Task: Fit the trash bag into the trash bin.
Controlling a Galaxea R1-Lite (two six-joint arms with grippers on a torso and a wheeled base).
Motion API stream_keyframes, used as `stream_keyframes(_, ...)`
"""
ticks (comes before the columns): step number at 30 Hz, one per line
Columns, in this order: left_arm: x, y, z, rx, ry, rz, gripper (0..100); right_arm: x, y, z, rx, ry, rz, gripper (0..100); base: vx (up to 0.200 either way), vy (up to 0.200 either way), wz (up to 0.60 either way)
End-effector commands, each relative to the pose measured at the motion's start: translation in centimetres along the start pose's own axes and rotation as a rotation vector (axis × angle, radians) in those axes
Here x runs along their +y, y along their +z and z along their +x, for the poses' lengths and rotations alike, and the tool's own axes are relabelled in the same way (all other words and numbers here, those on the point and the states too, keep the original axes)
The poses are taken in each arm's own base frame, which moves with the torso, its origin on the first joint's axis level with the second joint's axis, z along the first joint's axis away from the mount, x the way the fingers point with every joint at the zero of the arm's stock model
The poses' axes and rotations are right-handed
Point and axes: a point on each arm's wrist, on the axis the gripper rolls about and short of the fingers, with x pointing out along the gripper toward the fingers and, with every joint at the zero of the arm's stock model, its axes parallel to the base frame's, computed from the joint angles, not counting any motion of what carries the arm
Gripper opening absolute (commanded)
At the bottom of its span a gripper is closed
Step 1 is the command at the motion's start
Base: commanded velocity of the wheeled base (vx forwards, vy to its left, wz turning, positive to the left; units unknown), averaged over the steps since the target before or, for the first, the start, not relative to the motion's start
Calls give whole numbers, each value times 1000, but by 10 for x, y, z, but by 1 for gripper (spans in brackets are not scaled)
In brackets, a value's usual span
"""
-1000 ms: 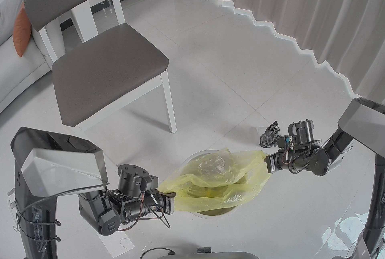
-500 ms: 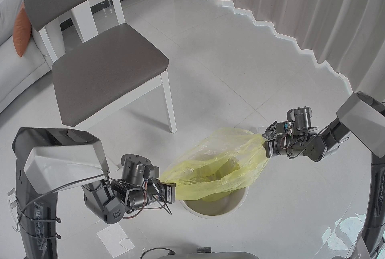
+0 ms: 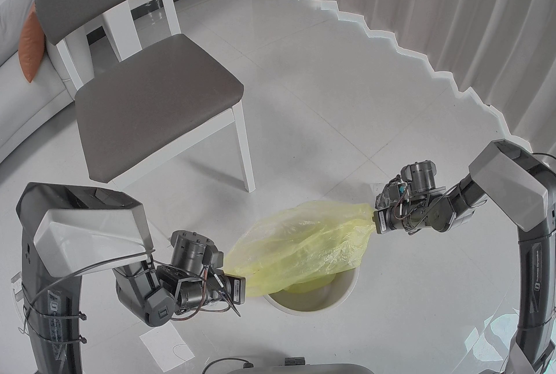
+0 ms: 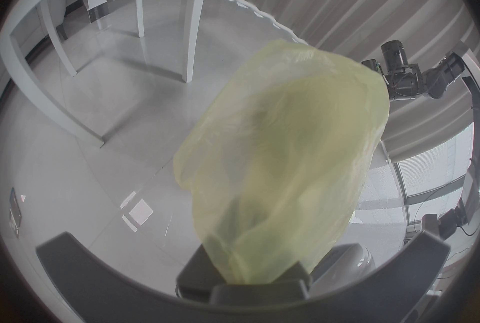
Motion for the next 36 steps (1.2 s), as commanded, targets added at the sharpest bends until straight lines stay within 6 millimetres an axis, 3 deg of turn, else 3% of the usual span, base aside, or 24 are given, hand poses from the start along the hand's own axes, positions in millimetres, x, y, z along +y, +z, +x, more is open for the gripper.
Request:
stream_keyframes(1, -2, -7, -12, 26, 0, -3, 0, 1, -18, 11, 73, 5, 5, 0, 0, 0, 0)
stream_keyframes(6, 1, -4, -7, 14, 5, -14, 0, -1, -17, 14, 82, 3, 9, 0, 0, 0, 0)
stream_keyframes(11, -8, 18, 2, -57, -33, -18, 0, -7, 0, 13, 51, -6, 14, 0, 0, 0, 0)
stream_keyframes(16, -8, 32, 12, -23, -21, -29, 0, -13, 9, 19, 58, -7, 25, 0, 0, 0, 0)
stream_keyframes(27, 6, 21, 23, 24, 10, -59, 0, -15, -7, 42, 97, 10, 30, 0, 0, 0, 0)
stream_keyframes(36, 11, 23, 13, 17, 5, -70, 0, -12, -10, 32, 114, 13, 31, 0, 0, 0, 0)
